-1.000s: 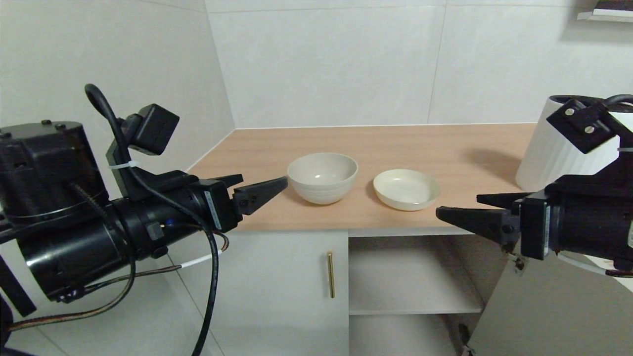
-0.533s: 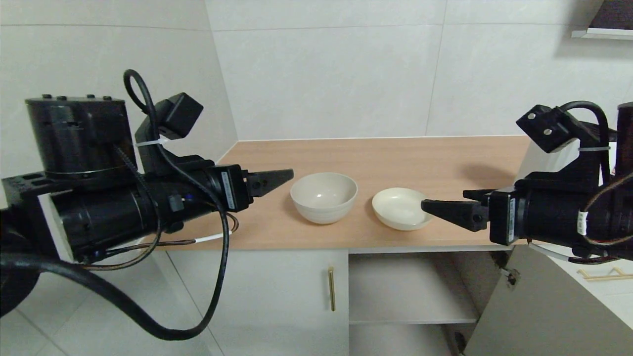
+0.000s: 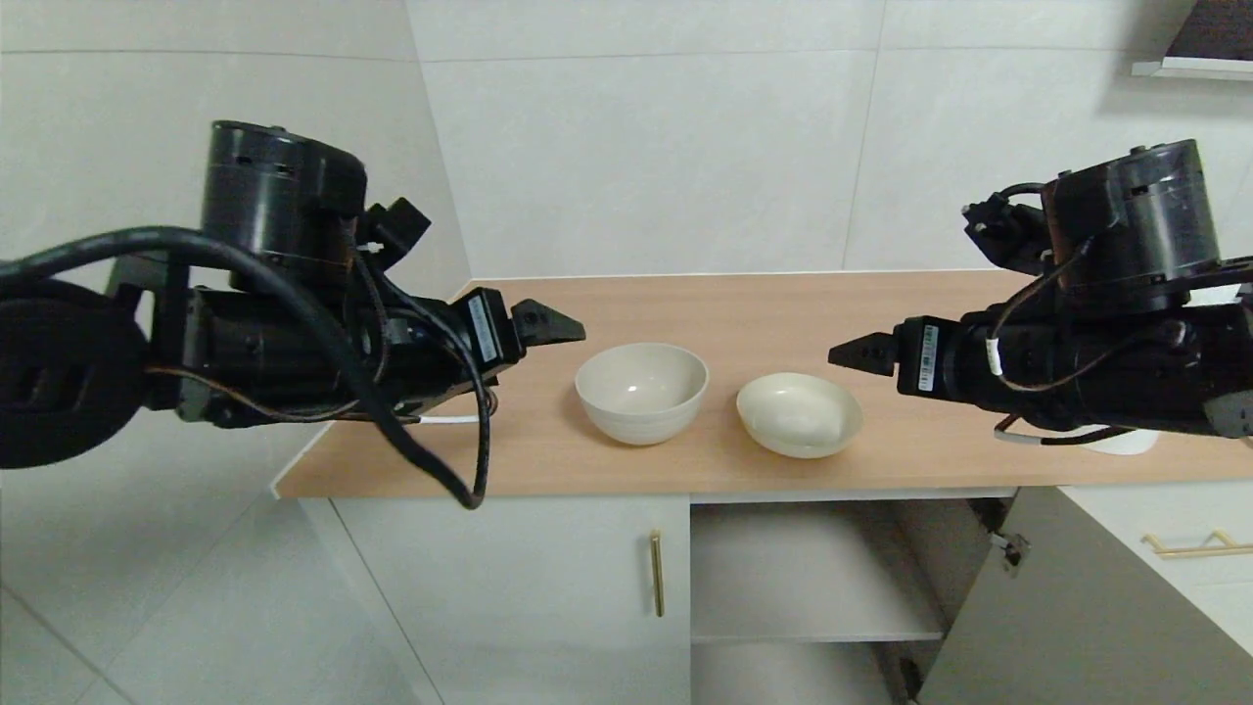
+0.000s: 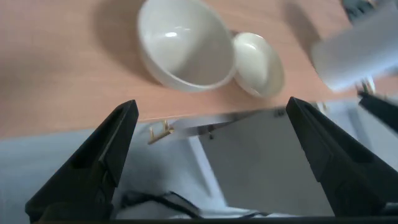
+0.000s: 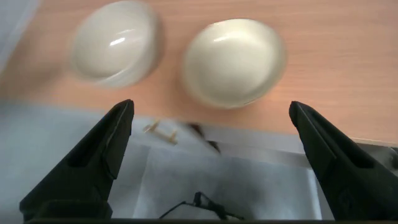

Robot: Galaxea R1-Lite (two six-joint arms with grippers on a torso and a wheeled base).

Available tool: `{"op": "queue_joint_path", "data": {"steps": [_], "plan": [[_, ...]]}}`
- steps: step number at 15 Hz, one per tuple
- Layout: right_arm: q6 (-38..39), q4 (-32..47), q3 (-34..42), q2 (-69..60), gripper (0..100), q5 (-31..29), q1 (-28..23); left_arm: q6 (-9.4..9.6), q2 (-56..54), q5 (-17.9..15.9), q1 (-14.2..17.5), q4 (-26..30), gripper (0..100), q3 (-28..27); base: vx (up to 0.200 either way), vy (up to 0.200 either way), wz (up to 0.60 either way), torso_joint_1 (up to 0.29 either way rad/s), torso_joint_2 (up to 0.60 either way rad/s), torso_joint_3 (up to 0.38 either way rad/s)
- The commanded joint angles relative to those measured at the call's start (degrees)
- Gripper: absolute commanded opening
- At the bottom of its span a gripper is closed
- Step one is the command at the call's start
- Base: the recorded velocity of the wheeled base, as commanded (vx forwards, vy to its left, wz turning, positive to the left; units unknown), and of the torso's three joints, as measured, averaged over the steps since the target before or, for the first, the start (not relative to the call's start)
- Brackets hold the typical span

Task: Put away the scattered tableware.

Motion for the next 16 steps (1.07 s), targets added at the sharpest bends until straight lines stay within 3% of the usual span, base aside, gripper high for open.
{"op": "queue_joint_path", "data": {"steps": [1,4,6,16], "plan": [[0.3,-0.1,-1.8,4.7,100,-0.1,-2.1,-1.26,7.5,3.0,-0.5,0.6,100,-3.4,0.0,0.0,0.0,0.0,0.0,0.0],[0.3,-0.8,-1.6,6.1,100,0.0,-2.8,-1.88,13.4,5.1,-1.2,-0.6,100,-5.0,0.0,0.0,0.0,0.0,0.0,0.0],[0.3,-1.8,-1.3,6.1,100,0.0,-2.9,-4.07,17.1,6.6,-1.2,-4.3,100,-5.4,0.0,0.0,0.0,0.0,0.0,0.0],[0.4,-2.1,-1.2,6.1,100,0.1,-2.9,-4.25,21.1,6.7,-1.2,-6.1,100,-6.2,0.0,0.0,0.0,0.0,0.0,0.0]]}}
